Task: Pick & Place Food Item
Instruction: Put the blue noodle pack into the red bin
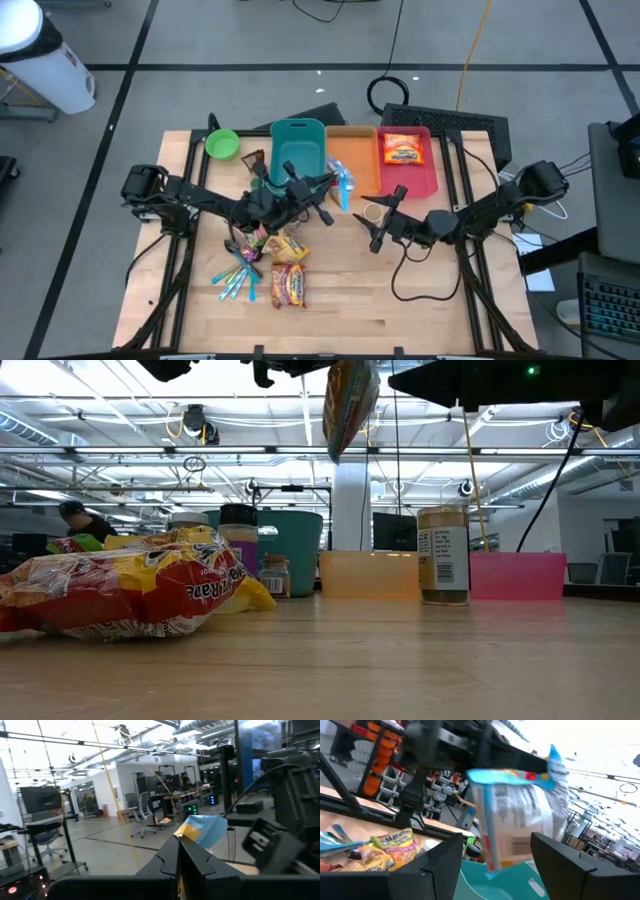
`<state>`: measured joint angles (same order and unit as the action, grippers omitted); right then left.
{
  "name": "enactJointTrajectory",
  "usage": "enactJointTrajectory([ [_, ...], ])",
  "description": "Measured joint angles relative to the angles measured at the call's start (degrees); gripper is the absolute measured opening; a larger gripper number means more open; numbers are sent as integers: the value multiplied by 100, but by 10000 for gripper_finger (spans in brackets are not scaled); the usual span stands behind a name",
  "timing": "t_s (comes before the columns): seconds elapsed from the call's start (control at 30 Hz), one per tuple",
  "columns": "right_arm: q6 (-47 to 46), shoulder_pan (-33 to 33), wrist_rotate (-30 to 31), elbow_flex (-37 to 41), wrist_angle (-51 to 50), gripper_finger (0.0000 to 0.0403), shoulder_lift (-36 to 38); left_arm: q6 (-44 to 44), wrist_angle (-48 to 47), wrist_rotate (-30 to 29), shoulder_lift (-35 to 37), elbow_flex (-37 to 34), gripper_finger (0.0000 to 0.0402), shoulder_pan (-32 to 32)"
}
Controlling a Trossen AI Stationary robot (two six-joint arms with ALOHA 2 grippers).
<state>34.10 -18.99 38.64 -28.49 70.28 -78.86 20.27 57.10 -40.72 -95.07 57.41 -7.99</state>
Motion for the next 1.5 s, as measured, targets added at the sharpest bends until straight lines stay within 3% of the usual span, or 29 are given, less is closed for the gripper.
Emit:
enactJointTrajectory([
  [0.23,-66,20,-583,-97,-26,244,-73,-404,-44,333,0,0,11,107],
  [0.43,574,39,-399,-209,-20,250,-72,-434,-177,480,0,0,7,126],
  [0.63,297,263,-727,-217,-39,250,-73,-478,-177,483,0,0,4,159],
  [0.93,261,558,-743,-313,-305,249,-73,-866,-374,508,2,0,4,301],
  [1.27,258,562,-741,-317,-461,243,-73,-1094,-452,1275,2,0,8,344],
  [1.5,255,562,-697,-317,-353,220,-73,-1178,-470,1293,2,0,4,347],
])
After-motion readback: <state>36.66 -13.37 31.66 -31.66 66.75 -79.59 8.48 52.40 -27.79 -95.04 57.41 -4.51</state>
